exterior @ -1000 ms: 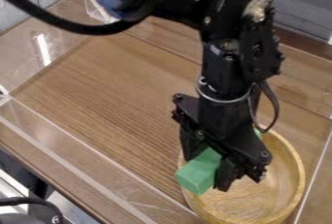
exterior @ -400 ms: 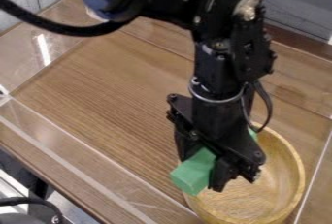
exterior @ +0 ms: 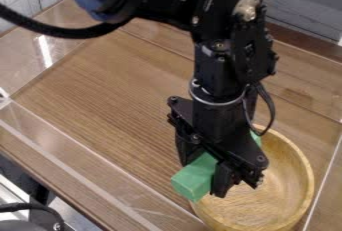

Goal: Remove the green block from inside the brown bowl and put it on the table

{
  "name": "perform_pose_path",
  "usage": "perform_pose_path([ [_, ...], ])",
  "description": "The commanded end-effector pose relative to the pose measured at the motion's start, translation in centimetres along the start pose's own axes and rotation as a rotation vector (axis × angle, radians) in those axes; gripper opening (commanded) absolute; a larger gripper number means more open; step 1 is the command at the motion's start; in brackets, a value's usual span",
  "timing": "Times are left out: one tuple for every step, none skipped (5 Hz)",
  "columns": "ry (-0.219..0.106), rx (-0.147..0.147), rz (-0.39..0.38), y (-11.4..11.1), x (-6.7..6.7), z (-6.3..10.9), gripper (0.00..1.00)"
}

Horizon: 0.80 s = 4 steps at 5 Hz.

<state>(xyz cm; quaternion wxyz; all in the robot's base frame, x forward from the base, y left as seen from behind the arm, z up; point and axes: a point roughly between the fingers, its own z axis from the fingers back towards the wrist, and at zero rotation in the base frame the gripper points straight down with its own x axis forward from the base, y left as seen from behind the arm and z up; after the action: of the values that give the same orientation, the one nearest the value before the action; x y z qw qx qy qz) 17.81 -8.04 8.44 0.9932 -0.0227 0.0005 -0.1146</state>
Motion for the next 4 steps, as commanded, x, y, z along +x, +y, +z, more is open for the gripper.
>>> perform_pose_path([
  [-0.039, -0.006, 0.013, 0.29, 0.26, 1.05, 0.0],
  [-0.038, -0.005, 0.018, 0.43, 0.09, 1.13, 0.0],
  [-0.038, -0.004, 0.02, 0.53, -0.1, 1.2, 0.0],
  [-0.039, -0.003, 0.022, 0.63, -0.15, 1.24, 0.0],
])
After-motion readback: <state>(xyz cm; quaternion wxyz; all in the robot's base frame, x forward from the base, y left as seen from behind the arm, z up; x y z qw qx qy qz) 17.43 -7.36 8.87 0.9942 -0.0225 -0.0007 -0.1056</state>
